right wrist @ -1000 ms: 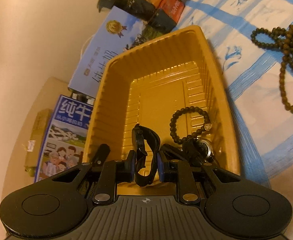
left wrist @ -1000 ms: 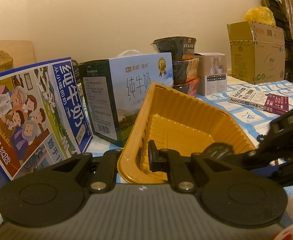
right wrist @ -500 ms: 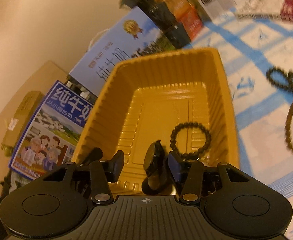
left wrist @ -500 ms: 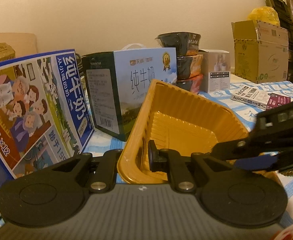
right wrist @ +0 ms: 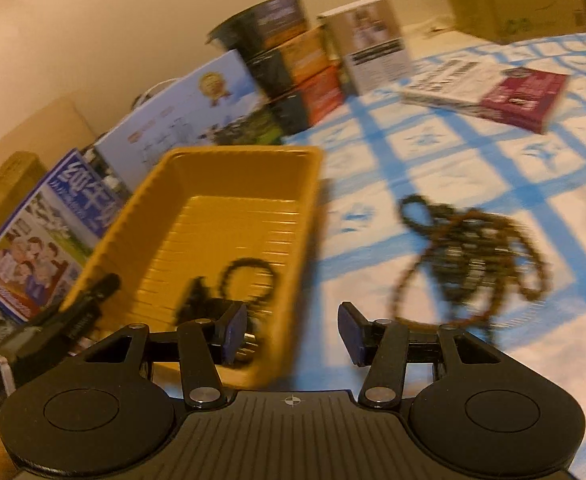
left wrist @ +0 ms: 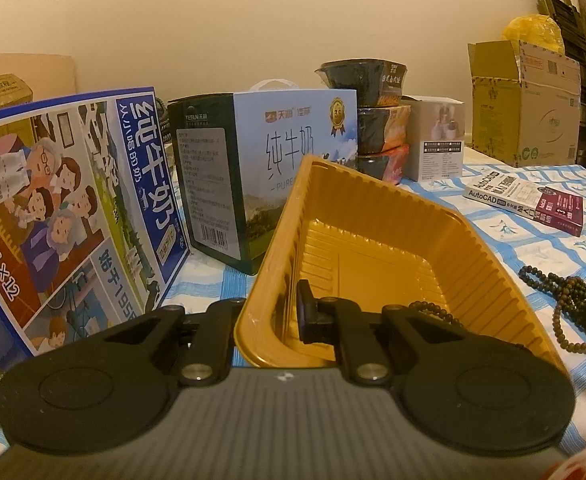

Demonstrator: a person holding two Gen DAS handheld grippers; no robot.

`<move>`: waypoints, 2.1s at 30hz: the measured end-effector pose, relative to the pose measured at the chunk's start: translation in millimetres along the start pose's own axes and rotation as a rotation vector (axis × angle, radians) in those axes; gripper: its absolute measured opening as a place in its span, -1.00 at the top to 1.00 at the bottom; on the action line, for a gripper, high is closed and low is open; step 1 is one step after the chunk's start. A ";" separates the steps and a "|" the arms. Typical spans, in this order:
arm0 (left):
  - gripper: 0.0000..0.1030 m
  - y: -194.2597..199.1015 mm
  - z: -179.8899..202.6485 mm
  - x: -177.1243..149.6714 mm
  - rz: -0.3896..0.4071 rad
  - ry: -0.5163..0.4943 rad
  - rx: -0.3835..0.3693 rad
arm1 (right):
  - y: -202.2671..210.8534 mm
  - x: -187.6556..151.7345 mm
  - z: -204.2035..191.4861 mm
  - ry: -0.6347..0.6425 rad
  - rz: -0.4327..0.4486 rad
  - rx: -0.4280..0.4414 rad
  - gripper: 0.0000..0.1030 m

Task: Organize jewelry
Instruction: 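Grasp a brown bead strand from the pile with the right tool, then raise the long brown bead strand high above the pile with the right tool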

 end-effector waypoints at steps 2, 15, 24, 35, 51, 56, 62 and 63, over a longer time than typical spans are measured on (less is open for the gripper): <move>0.77 -0.2 0.1 0.2 0.000 0.001 0.000 | 9.0 -5.7 15.1 -0.006 0.004 -0.045 0.01; 0.77 -0.8 1.3 2.8 0.000 -0.008 0.009 | 41.1 -15.8 107.5 -0.071 0.045 -0.308 0.02; 0.77 -2.6 2.1 3.9 0.001 -0.017 0.013 | 29.1 11.6 127.3 -0.006 0.055 -0.365 0.47; 0.77 -3.5 1.3 3.8 0.001 -0.018 0.012 | 0.8 21.7 128.1 0.051 -0.008 -0.398 0.69; 0.77 -3.4 1.6 3.7 0.002 -0.018 0.012 | 61.7 47.3 82.8 0.122 0.171 -0.295 0.87; 0.78 -3.4 1.6 3.8 0.002 -0.017 0.011 | 97.9 64.7 51.0 0.163 0.255 -0.228 0.87; 0.78 -2.0 3.9 5.0 0.006 -0.021 0.008 | 133.0 78.8 20.0 0.213 0.324 -0.178 0.87; 0.78 -2.0 3.9 5.0 0.006 -0.020 0.007 | 136.5 80.2 16.3 0.217 0.329 -0.172 0.87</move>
Point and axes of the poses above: each gripper's, at about its wrist camera, not at the fingertips, and y roughly against the way its jaws point, z to its right, x to its top, the point moved 6 cm from there along -y, roughly the way its jaws point, and after that the axes turned 15 degrees about -z, right-handed, at the moved point
